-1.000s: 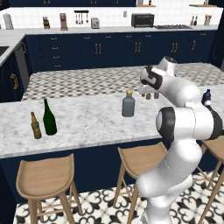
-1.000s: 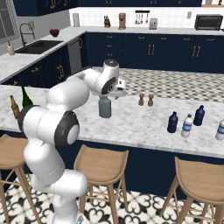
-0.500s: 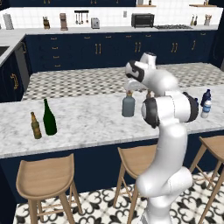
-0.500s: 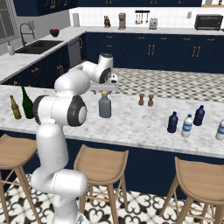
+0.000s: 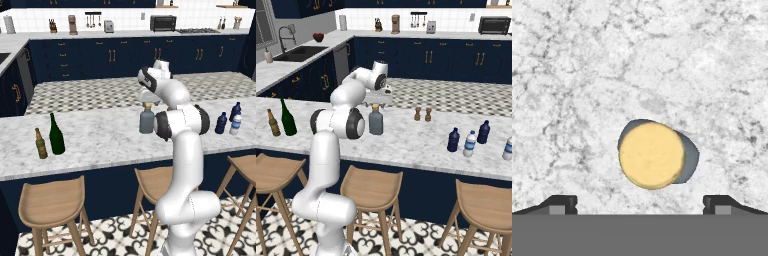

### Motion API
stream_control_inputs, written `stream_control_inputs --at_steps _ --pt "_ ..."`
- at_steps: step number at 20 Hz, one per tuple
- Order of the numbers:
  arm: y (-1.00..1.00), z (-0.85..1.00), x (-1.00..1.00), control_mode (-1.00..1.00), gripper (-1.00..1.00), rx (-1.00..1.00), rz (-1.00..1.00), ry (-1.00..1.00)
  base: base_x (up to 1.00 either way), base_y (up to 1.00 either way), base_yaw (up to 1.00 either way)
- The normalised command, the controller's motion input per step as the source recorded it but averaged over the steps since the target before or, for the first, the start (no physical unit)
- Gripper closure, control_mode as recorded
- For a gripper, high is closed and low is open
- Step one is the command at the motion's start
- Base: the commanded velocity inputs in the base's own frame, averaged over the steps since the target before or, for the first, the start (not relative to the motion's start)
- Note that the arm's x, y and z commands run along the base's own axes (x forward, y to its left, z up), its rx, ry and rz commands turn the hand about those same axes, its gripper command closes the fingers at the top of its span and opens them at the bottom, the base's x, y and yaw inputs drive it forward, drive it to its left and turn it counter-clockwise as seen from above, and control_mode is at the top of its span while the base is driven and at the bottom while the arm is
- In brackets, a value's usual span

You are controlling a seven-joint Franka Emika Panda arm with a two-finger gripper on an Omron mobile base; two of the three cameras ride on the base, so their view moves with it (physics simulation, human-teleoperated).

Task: Move the plastic bottles in the middle to the plastics group, and the glass bottles in the middle to the glass group.

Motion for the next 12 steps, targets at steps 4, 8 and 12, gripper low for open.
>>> stream_control_inputs --at_steps 4,8,12 --pt "0.0 -0.15 0.39 -1.0 -1.0 0.0 0.0 0.0 0.0 0.0 0.0" --pt "0.02 -0.14 0.25 -1.0 -1.0 0.0 0.0 -0.02 0.0 0.0 0.0" --pt "0.0 -0.15 -0.11 -1.0 -1.0 0.0 0.0 0.0 0.0 0.0 0.0"
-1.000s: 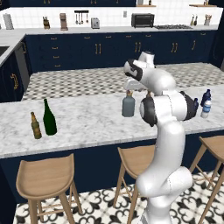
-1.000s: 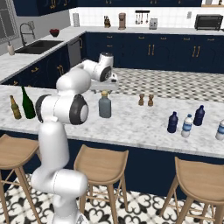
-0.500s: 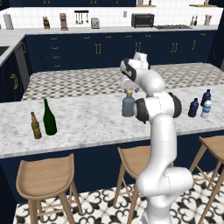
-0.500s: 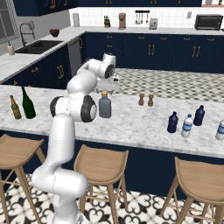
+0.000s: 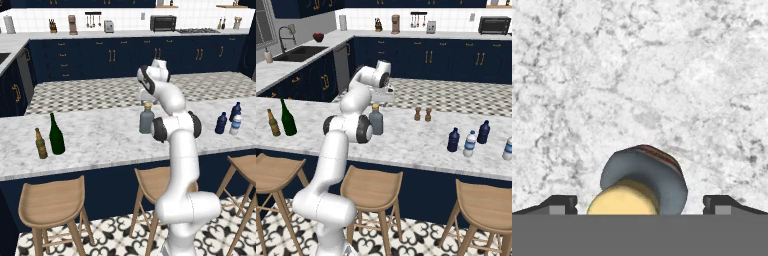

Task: Move the plastic bottles in the middle to the plastics group, and the glass bottles in the middle to the glass group.

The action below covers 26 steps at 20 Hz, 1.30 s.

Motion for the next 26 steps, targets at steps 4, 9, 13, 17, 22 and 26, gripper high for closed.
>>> stream_control_inputs --at_steps 4,9,13,17,22,26 --pt "0.02 -0.03 -0.47 -1.0 -1.0 0.0 0.0 0.0 0.0 0.0 0.0" --pt "0.12 -0.16 -0.5 -1.0 -1.0 0.0 0.0 -0.05 0.0 0.0 0.0" --pt "0.21 -0.43 -0.35 -1.0 -1.0 -0.01 0.0 -0.24 0.0 0.0 0.0" --pt "0.14 -0.5 -0.6 -1.0 -1.0 -0.08 0.0 -0.41 0.0 0.0 0.0" --pt "0.0 -0.32 -0.43 -1.0 -1.0 -0.12 0.0 -0.39 0.0 0.0 0.0" --pt "0.0 -0.33 -0.25 -1.0 -1.0 -0.06 0.0 -0.19 0.0 0.0 0.0"
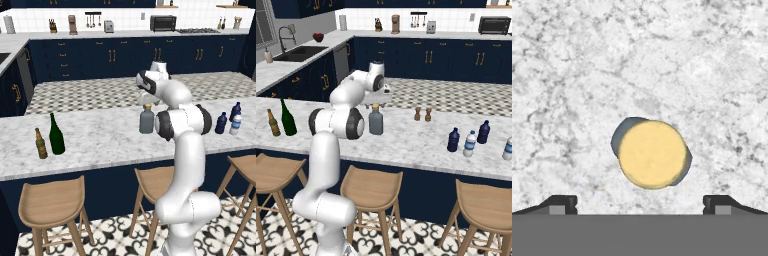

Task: Move the plastic bottles in the middle to the plastics group, and the glass bottles in the middle to the glass group.

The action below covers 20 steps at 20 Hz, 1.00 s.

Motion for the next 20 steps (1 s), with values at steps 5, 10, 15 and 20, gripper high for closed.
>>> stream_control_inputs --at_steps 5,10,15,20 --pt "0.0 -0.13 0.02 -1.0 -1.0 0.0 0.0 -0.1 0.0 0.0 0.0" --pt "0.0 -0.01 0.13 -1.0 -1.0 0.0 -0.01 -0.14 0.0 0.0 0.0" --pt "0.0 0.02 0.19 -1.0 -1.0 0.0 -0.03 -0.15 0.0 0.0 0.0" --pt "0.0 0.09 0.15 -1.0 -1.0 0.0 -0.07 -0.05 0.0 0.0 0.0"
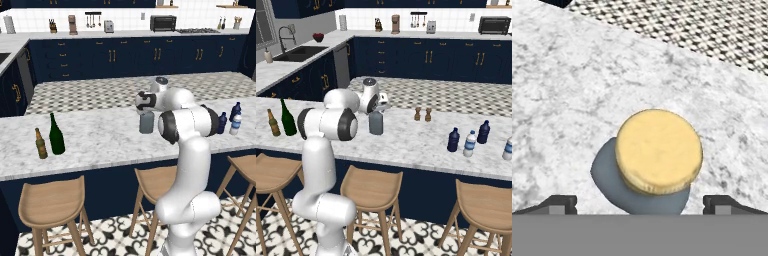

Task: Move the plastic bottles in the middle to the plastics group, and the glass bottles in the middle to the glass group.

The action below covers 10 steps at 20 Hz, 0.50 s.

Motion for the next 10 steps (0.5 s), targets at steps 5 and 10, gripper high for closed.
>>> stream_control_inputs --at_steps 5,10 --pt "0.0 0.09 0.14 -1.0 -1.0 0.05 -0.12 0.0 0.0 0.0 0.0" --pt "0.01 0.09 0.11 -1.0 -1.0 0.13 -0.17 0.0 0.0 0.0 0.0"
